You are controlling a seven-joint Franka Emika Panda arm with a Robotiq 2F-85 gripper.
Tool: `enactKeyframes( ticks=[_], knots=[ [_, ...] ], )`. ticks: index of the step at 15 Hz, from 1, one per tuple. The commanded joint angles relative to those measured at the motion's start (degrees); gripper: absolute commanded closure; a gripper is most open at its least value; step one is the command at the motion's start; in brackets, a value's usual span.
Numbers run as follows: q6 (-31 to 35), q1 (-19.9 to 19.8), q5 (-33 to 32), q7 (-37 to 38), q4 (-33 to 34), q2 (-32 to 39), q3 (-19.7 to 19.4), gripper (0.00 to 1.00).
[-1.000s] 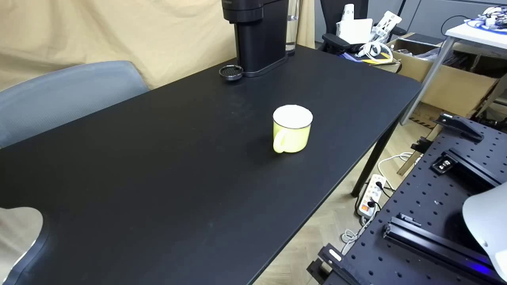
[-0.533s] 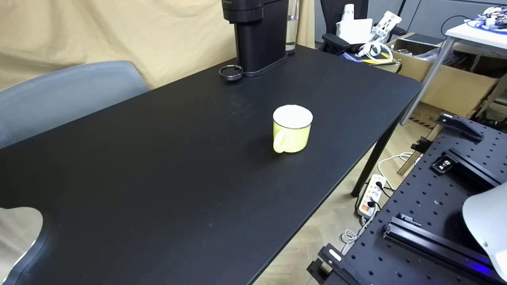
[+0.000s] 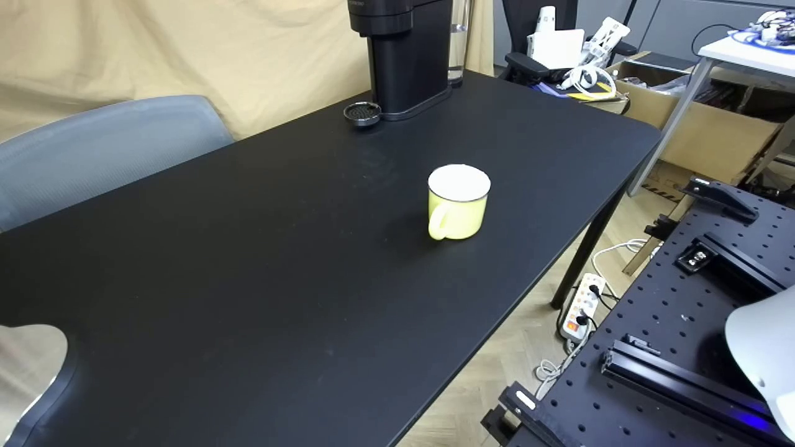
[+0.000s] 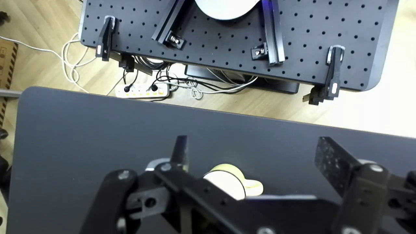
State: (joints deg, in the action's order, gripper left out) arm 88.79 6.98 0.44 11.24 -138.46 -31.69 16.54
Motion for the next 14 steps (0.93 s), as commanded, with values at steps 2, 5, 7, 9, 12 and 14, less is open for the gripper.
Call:
enactKeyframes(
  ticks=[2, 5, 7, 9, 12, 14],
  knots=[
    [13.4, -3.0, -2.4, 2.4, -1.9, 5.5, -4.5, 0.00],
    [25.0, -6.3, -2.5, 6.0, -4.3, 9.1, -7.2, 0.00],
    [31.2, -8.4, -2.7, 8.7, -6.0, 11.6, -8.5, 0.00],
    [35.7, -10.1, -3.2, 10.5, -7.1, 14.7, -9.5, 0.00],
    [41.6, -11.1, -2.3, 13.2, -8.1, 19.1, -10.7, 0.00],
    [44.2, -10.7, -1.8, 14.3, -8.6, 22.2, -11.0, 0.00]
  ],
)
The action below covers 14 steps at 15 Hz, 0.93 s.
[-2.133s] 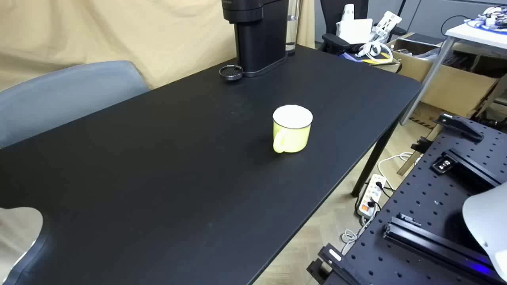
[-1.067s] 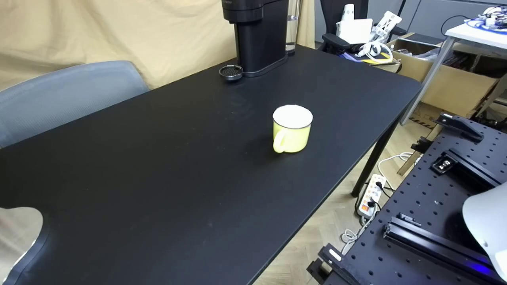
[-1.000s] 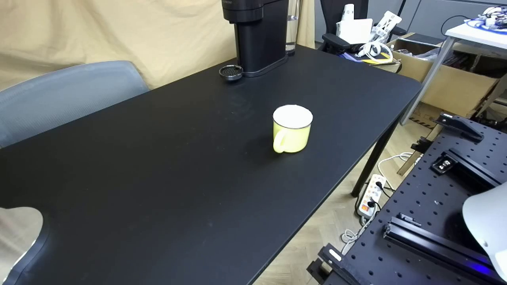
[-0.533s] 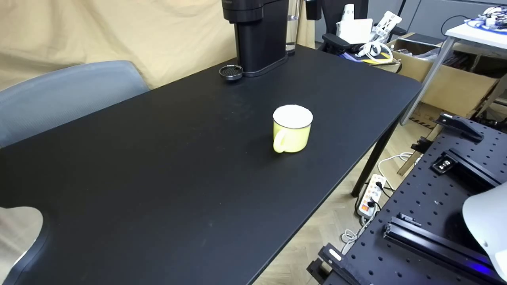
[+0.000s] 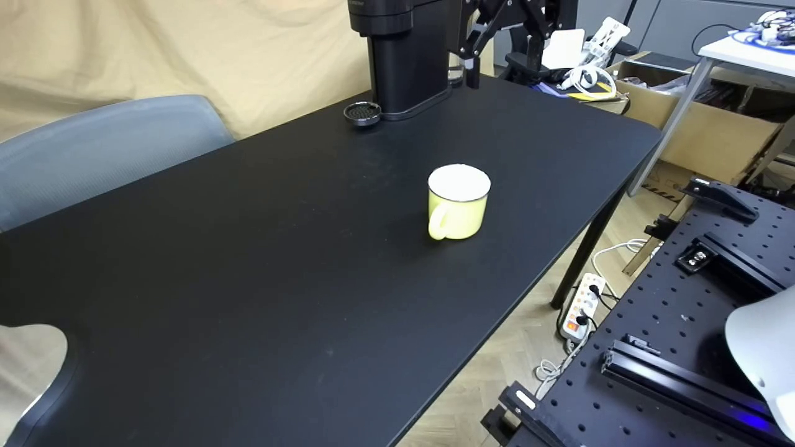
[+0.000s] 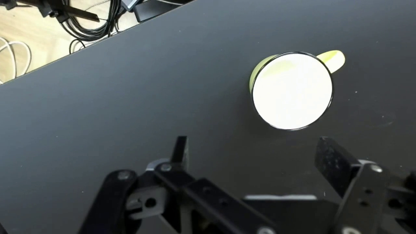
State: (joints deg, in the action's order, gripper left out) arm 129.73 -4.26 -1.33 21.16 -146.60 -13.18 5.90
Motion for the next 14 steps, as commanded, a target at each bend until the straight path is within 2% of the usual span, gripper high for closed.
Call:
enactKeyframes(
  ticks=[1, 3, 4, 7, 8, 14],
  knots=[
    [4.4, 0.8, -0.6, 5.5, -0.8, 5.2, -0.3, 0.00],
    [5.3, 1.5, -1.2, 7.2, -1.4, 7.9, -0.1, 0.00],
    [3.9, 1.7, -0.2, 3.3, -0.8, 6.0, -1.3, 0.00],
    [5.1, 2.5, -0.2, 4.5, -1.1, 8.7, -1.4, 0.00],
    [5.5, 2.6, -2.1, 5.3, -0.8, 8.5, -1.1, 0.00],
    [12.3, 4.4, 0.4, 4.2, -1.7, 12.9, -1.1, 0.00]
  ],
)
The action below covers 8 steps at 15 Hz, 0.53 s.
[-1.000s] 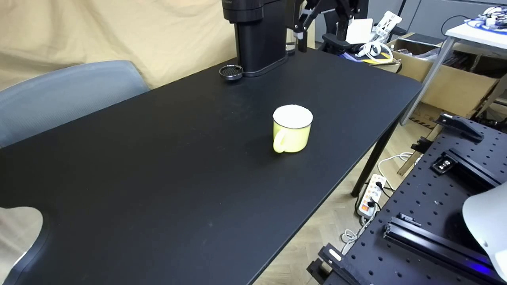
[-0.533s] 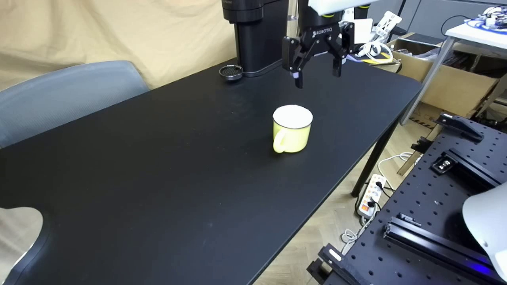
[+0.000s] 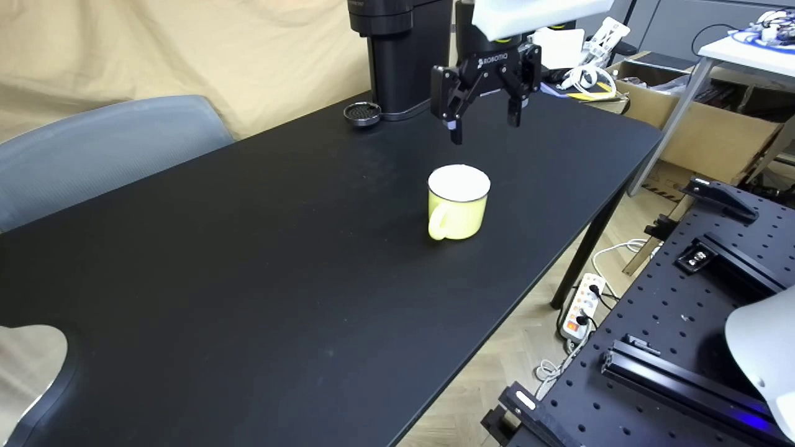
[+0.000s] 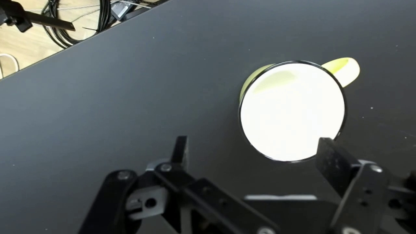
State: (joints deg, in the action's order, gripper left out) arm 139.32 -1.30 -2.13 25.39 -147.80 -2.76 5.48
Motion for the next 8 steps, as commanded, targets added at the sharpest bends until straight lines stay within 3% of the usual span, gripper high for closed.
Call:
enactKeyframes(
  ticks=[1, 8],
  knots=[
    [3.6, 1.7, 1.3, -0.3, -0.8, 3.2, -0.7, 0.00],
    [7.0, 2.5, 2.3, -0.3, -1.9, 9.7, -2.5, 0.00]
  ],
)
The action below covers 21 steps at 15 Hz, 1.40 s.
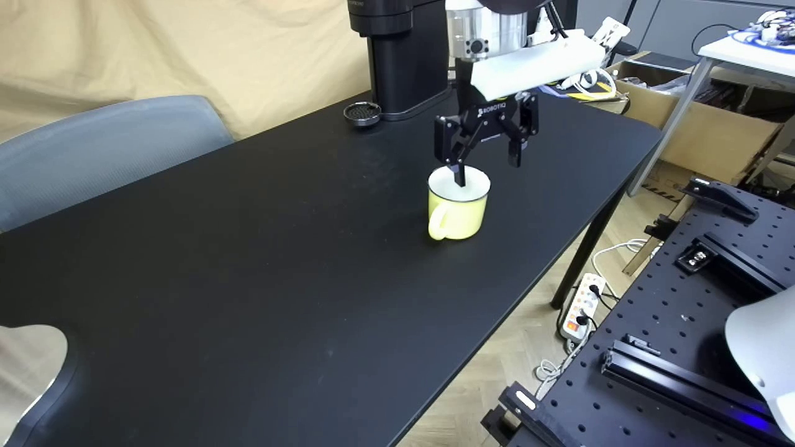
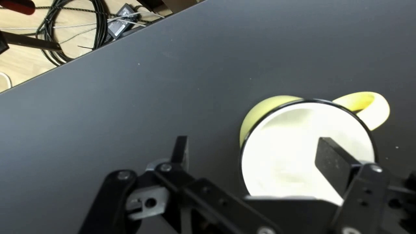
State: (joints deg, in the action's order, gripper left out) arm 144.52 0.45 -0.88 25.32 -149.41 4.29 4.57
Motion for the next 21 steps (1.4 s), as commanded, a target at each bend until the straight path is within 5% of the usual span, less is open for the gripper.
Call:
enactKeyframes(
  ticks=[1, 2, 4, 13, 21],
  knots=[
    [2.2, 0.9, 1.1, 0.0, -0.2, 3.6, -1.9, 0.00],
    [2.7, 0.9, 1.5, -0.2, -0.1, 4.5, -2.2, 0.25],
    [3.6, 1.2, 1.6, 0.2, 0.2, 6.0, -2.9, 0.32],
    [6.2, 3.1, 3.6, 0.1, 0.7, 7.7, -3.8, 0.95],
    [4.6, 3.9, 3.1, 0.6, 1.6, 6.3, -4.0, 0.97]
  ],
)
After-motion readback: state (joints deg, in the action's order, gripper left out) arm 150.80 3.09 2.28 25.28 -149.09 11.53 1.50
